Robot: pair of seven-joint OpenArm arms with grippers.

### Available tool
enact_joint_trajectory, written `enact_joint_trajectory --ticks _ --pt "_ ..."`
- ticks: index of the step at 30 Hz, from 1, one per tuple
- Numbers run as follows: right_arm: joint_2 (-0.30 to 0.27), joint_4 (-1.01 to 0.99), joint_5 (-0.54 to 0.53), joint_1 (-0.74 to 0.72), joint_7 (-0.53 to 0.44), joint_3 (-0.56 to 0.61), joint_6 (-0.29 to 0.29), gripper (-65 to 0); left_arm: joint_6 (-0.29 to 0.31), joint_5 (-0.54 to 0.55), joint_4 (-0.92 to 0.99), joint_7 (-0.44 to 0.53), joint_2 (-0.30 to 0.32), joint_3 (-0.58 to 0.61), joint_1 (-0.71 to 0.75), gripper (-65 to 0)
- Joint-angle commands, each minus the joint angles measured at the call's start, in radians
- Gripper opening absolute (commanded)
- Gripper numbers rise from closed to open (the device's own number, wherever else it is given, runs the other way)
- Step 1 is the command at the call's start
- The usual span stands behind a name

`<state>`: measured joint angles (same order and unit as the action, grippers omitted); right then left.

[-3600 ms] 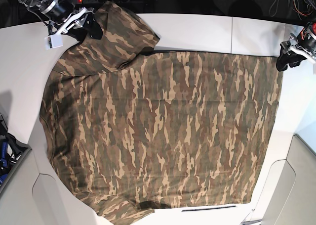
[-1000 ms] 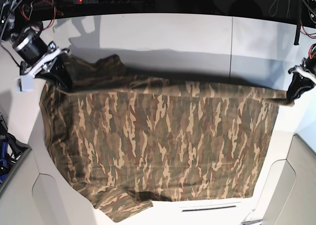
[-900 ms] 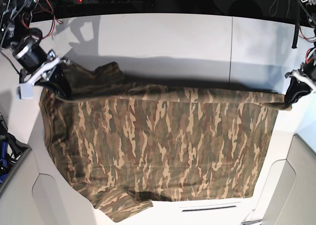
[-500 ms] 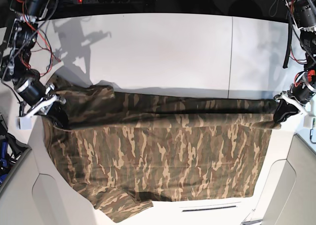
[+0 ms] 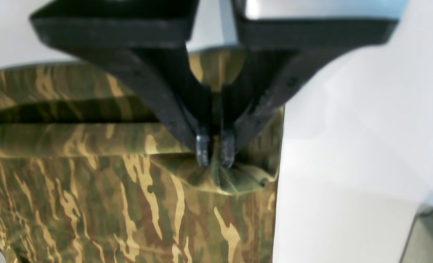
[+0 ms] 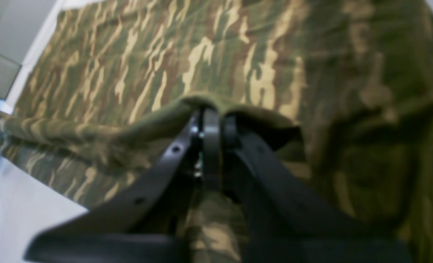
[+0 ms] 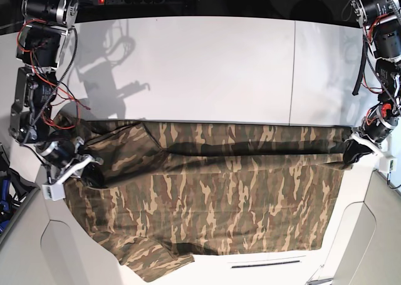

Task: Fold the T-shirt properly
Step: 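Lift the collar edge and fold it over toward the hem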

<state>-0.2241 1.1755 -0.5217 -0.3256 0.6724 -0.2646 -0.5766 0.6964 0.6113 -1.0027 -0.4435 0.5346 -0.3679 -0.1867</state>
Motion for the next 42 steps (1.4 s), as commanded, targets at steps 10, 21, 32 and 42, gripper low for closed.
enact_joint_trajectory --ticks 10,21,32,42 --pt "-0.014 -0.021 0.043 -0.045 -0.073 0.037 0.015 -39.9 0.002 -0.006 -0.013 0.065 0.025 -0.008 -0.024 -34.5" --pt "-0.015 0.087 0.043 -0.042 0.062 -0.183 0.015 -40.0 0.002 0.116 -0.027 -0.140 0.031 -0.123 -0.023 -32.8" --pt "-0.103 0.085 -0.071 0.124 0.080 -0.393 0.017 -39.9 0.002 0.238 -0.026 -0.237 0.027 -0.266 0.048 -28.9" --pt "-0.084 0.028 -0.103 0.244 -0.007 -0.394 0.030 -22.7 0.002 0.187 -0.023 -0.196 -0.029 -0.266 0.076 -22.8"
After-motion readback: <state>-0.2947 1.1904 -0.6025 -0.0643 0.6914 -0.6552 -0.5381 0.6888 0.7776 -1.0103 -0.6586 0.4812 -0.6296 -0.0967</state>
